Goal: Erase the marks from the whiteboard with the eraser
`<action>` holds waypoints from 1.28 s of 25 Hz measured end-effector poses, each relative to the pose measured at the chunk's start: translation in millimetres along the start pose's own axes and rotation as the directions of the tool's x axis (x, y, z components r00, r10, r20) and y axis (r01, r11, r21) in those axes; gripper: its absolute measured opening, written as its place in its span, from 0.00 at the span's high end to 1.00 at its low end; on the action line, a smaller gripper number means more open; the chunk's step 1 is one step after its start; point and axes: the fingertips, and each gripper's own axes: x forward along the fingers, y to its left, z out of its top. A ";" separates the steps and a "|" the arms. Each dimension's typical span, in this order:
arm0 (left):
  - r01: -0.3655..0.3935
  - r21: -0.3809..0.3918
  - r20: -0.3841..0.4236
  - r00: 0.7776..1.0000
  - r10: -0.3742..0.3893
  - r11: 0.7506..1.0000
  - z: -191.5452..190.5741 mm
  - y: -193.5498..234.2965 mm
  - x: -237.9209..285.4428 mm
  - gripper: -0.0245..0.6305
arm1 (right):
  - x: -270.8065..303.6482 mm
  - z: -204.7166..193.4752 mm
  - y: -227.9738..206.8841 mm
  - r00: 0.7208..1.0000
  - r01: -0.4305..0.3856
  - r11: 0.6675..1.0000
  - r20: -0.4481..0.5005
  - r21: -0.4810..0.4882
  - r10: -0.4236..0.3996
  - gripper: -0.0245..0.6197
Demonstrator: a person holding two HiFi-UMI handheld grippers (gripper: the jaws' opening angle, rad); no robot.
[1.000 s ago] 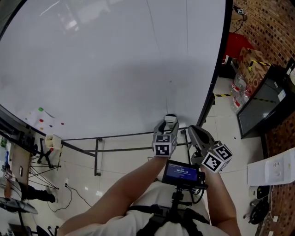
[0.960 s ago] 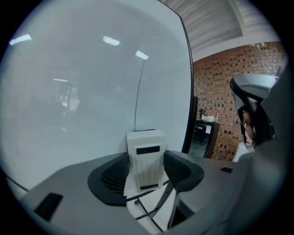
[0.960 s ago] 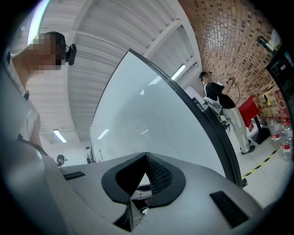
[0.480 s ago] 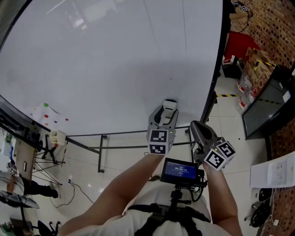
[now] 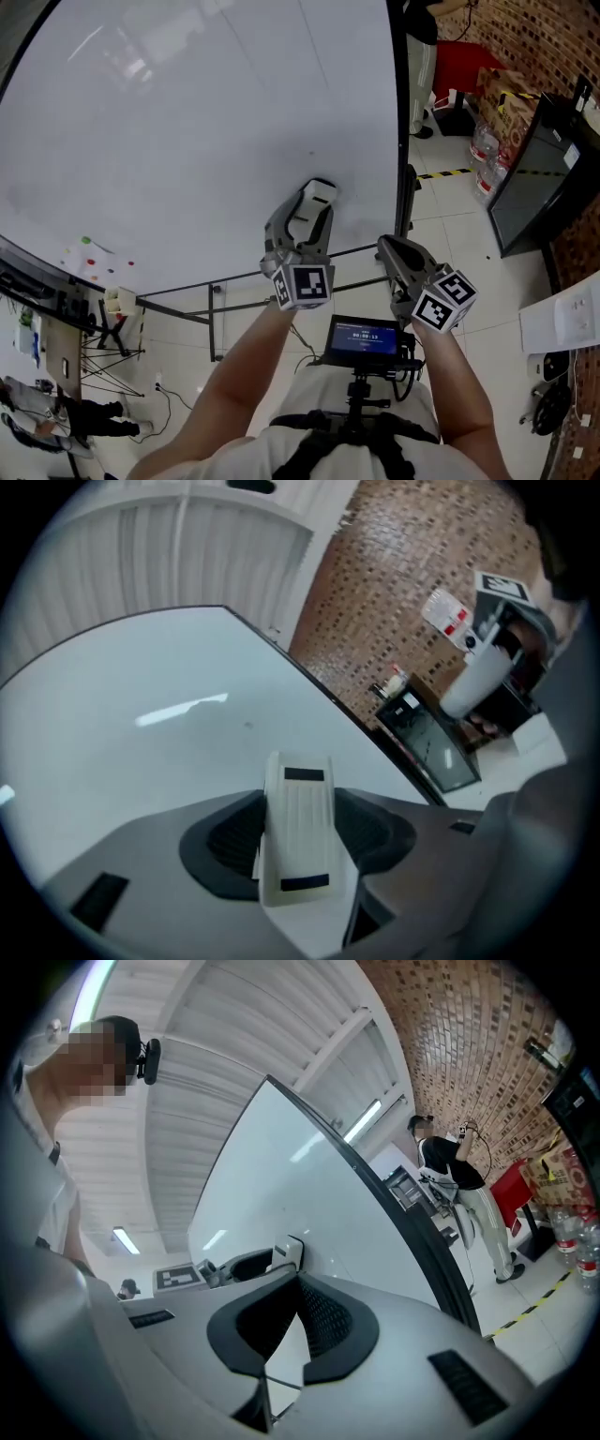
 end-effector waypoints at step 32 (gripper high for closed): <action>0.019 0.214 0.145 0.988 -0.051 0.977 31.5 77.5 -5.7 0.56 | 73.3 16.8 60.5 0.999 -0.010 0.987 0.034 -0.158 0.016 0.94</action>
